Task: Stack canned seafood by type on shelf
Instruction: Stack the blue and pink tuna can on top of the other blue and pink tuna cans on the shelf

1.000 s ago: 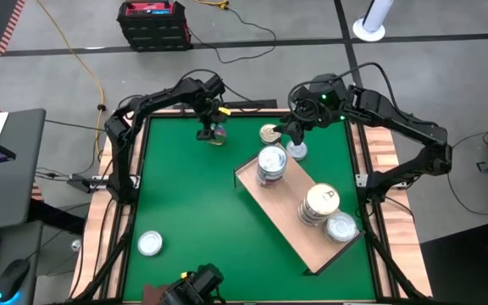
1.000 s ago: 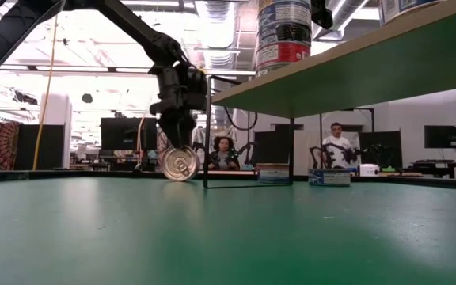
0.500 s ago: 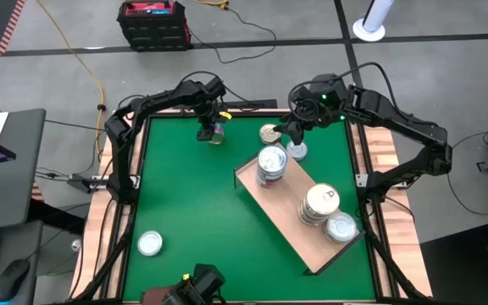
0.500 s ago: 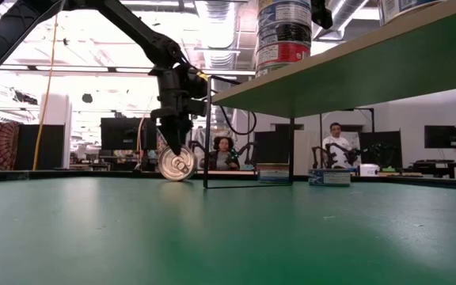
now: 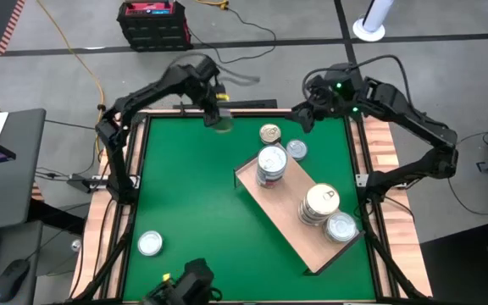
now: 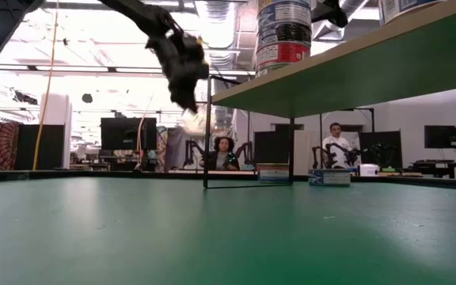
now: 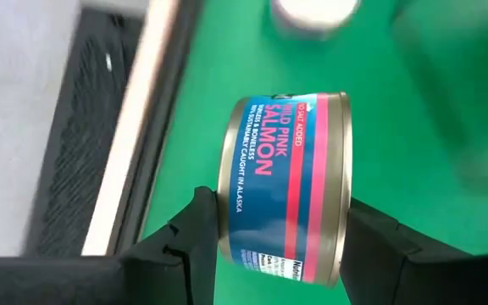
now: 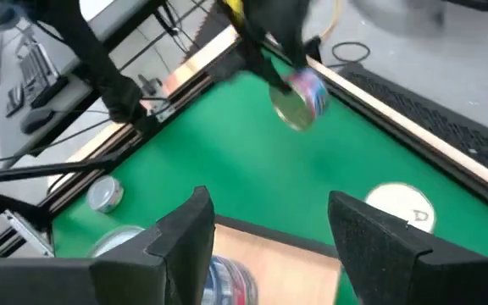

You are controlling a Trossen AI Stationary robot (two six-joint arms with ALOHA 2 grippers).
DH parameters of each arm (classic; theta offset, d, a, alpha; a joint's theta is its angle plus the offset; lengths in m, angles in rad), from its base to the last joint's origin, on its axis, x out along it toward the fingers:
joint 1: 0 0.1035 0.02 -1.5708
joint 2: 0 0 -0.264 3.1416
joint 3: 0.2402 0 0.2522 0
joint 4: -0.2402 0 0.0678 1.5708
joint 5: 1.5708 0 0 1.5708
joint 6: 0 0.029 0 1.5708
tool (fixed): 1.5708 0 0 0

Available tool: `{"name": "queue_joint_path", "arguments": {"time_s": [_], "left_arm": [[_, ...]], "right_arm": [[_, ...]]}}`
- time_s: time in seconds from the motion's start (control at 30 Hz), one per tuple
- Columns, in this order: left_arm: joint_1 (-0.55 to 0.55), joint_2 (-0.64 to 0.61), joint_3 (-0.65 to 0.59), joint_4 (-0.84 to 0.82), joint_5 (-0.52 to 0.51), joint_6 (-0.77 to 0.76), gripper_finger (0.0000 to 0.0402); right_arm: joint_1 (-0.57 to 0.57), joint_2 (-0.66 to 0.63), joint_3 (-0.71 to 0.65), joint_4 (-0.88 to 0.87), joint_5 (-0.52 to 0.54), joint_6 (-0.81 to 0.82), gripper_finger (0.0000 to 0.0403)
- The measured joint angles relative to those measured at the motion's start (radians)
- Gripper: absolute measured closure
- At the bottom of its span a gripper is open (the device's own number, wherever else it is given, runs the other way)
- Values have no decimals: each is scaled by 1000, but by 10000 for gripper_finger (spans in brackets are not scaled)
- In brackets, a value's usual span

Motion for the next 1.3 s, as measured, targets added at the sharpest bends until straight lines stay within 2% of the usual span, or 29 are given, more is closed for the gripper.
{"name": "queue_joint_path", "arguments": {"time_s": [0.13, 0.23, 0.4, 0.57, 0.7, 0.83, 1.0, 1.3], "left_arm": [[7, -57, 59, 112, 165, -252, 220], [-5, -90, 96, 211, 314, -426, 220], [-83, -147, 104, 435, 372, -614, 220], [-184, -194, 104, 578, 295, -646, 220], [-248, -203, 104, 649, 219, -644, 220], [-295, -205, 104, 683, 171, -615, 220], [-323, -206, 104, 711, 125, -611, 218], [-352, -204, 104, 751, 148, -628, 217]], "right_arm": [[-19, -1, 0, -13, -78, -39, 148], [-19, -1, 0, 50, -116, -106, 148], [-36, -1, 0, 176, -151, -145, 148], [-80, -1, 0, 221, -277, -148, 143], [-97, -10, -1, 212, -309, -167, 126], [-68, -10, -1, 240, -293, -198, 103], [-31, -12, -2, 246, -171, -232, 82], [-2, -9, -1, 354, -152, -274, 86]]}}
